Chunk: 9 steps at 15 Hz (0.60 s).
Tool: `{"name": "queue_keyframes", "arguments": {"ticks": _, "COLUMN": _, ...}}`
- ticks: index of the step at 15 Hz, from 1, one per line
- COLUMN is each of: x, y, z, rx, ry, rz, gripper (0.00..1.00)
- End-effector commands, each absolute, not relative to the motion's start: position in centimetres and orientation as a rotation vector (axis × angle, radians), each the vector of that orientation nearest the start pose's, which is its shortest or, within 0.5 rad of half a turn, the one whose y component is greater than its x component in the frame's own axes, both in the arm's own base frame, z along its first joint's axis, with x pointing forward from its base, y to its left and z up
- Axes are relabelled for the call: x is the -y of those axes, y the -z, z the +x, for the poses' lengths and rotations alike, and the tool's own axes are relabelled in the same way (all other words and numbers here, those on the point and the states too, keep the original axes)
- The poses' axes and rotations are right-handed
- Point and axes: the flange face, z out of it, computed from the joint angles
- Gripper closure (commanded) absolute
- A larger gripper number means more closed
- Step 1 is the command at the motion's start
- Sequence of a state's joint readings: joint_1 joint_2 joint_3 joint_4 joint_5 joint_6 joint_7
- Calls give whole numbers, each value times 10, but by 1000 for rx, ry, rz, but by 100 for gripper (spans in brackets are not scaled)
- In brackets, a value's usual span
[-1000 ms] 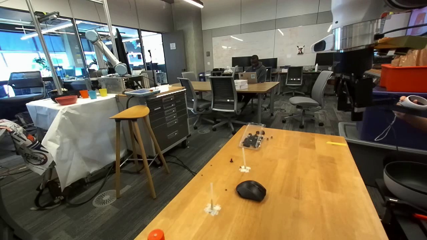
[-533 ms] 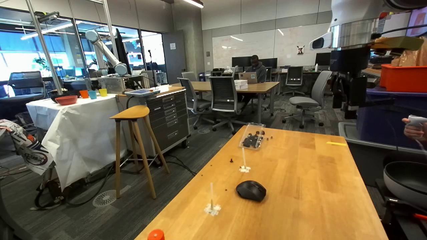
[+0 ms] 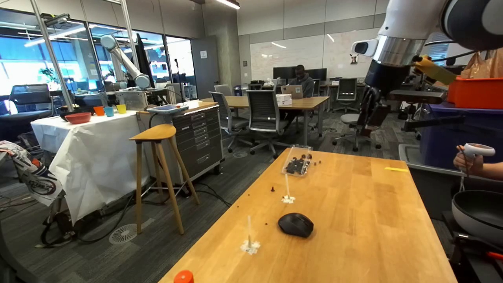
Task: Press the left button on the mouse.
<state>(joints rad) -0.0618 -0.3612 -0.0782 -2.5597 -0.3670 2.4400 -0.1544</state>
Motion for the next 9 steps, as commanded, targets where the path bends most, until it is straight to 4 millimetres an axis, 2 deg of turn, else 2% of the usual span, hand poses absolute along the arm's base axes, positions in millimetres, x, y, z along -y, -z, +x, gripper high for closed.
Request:
{"name": "queue_keyframes", "arguments": {"ticks": 1, "x": 65, "y": -395, "z": 454, "rx": 398, "ry": 536, "rz": -3391, "gripper": 73}}
{"name": "queue_keyframes", "arguments": {"ticks": 3, "x": 66, "y": -380, "z": 464, "rx": 346, "ry": 599, "rz": -3388, "gripper": 88}}
{"name": "queue_keyframes", "arguments": {"ticks": 5, "x": 62, "y": -362, "z": 472, "rx": 299, "ry": 624, "rz": -3376, "gripper": 94}}
{"name": "queue_keyframes", "arguments": {"ticks": 7, "x": 54, "y": -341, "z": 479, "rx": 265, "ry": 604, "rz": -3360, "gripper": 96}}
{"name": "queue_keyframes", "arguments": {"ticks": 9, "x": 45, "y": -318, "z": 485, "rx": 237, "ry": 569, "rz": -3344, "gripper": 92}}
